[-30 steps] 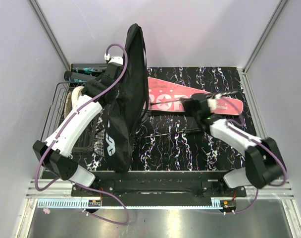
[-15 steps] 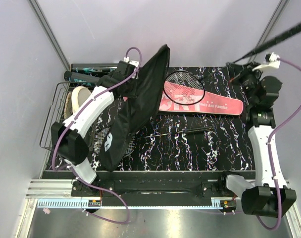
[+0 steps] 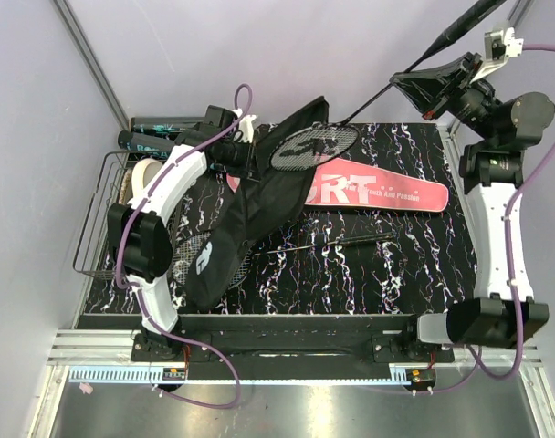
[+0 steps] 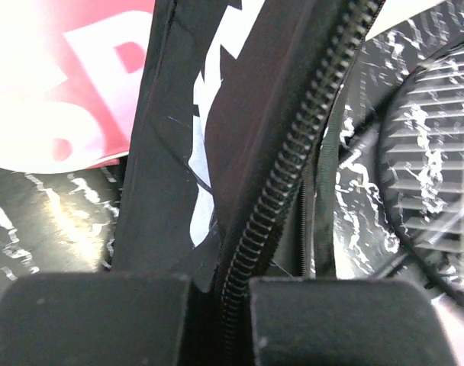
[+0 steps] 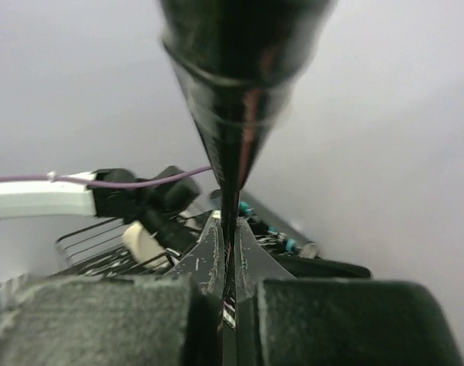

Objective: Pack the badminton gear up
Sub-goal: Pick up the racket from the center of the board, then place the racket in the racket bag.

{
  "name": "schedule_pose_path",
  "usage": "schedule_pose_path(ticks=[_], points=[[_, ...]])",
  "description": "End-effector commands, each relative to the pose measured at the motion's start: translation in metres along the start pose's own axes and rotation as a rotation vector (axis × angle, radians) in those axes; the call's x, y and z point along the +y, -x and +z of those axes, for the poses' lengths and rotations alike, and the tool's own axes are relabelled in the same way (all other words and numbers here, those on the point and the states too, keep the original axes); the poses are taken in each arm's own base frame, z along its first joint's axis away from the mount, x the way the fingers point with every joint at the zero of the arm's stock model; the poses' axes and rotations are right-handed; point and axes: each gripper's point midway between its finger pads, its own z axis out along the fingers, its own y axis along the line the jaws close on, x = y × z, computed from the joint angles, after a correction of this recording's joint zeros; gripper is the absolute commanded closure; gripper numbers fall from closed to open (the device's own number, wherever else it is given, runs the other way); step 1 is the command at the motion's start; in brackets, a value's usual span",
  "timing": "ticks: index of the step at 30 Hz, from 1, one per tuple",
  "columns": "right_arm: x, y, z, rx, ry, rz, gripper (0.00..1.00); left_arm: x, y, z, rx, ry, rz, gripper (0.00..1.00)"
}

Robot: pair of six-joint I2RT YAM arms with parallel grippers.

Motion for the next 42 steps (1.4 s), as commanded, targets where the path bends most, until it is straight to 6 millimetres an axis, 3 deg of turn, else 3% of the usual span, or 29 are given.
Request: schedule_pose_path(ticks=[1, 2, 8, 15, 17, 23, 28, 29, 31, 33, 34, 35, 37, 38, 39, 40, 42], points=[[0.05, -0.007, -0.006, 0.031, 0.353, -0.014, 1.0, -0.055, 0.023, -0.021, -0.058, -0.287, 0.087, 1.0], [0.055, -0.006, -0.007, 0.021, 0.394, -0.064, 1.0, -0.058, 0.021, -0.021, -0.047, -0.313, 0.085, 1.0], [0.069, -0.034, -0.003, 0.058, 0.558, 0.016, 1.0, -0.083, 0.014, -0.028, -0.013, -0.509, 0.089, 1.0], [0.061, -0.072, 0.003, -0.01, 0.531, 0.107, 1.0, -0.102, 0.022, -0.039, -0.022, -0.619, 0.08, 1.0], [0.065, -0.073, 0.008, -0.065, 0.52, 0.132, 1.0, -0.111, 0.024, -0.046, -0.027, -0.683, 0.075, 1.0], [0.044, -0.097, 0.016, -0.197, 0.38, 0.115, 1.0, -0.124, 0.03, -0.057, -0.04, -0.773, 0.053, 1.0], [0.054, -0.15, 0.035, -0.135, 0.424, 0.154, 0.96, -0.127, 0.035, -0.057, -0.049, -0.777, 0.023, 1.0], [0.066, -0.16, 0.039, -0.123, 0.454, 0.171, 0.91, -0.124, 0.036, -0.054, -0.047, -0.767, 0.01, 1.0], [0.066, -0.185, 0.035, -0.089, 0.427, 0.214, 0.78, -0.116, 0.039, -0.044, -0.055, -0.7, -0.035, 1.0], [0.06, -0.208, 0.026, -0.033, 0.33, 0.29, 0.67, -0.107, 0.041, -0.037, -0.066, -0.616, -0.073, 1.0], [0.046, -0.213, 0.027, -0.035, 0.221, 0.335, 0.66, -0.097, 0.039, -0.029, -0.068, -0.556, -0.123, 1.0], [0.033, -0.239, 0.023, 0.057, 0.091, 0.447, 0.63, -0.096, 0.042, -0.03, -0.093, -0.53, -0.133, 1.0], [0.033, -0.244, 0.02, 0.086, -0.025, 0.466, 0.54, -0.087, 0.034, -0.019, -0.091, -0.454, -0.2, 1.0], [0.031, -0.264, 0.015, 0.167, -0.09, 0.538, 0.54, -0.091, 0.038, -0.024, -0.129, -0.454, -0.186, 1.0], [0.032, -0.264, 0.013, 0.177, -0.131, 0.582, 0.54, -0.091, 0.037, -0.022, -0.137, -0.442, -0.201, 1.0], [0.02, -0.27, 0.01, 0.169, -0.227, 0.626, 0.56, -0.09, 0.03, -0.016, -0.132, -0.419, -0.24, 1.0], [0.011, -0.279, 0.006, 0.179, -0.311, 0.715, 0.65, -0.098, 0.037, -0.023, -0.186, -0.422, -0.231, 1.0]])
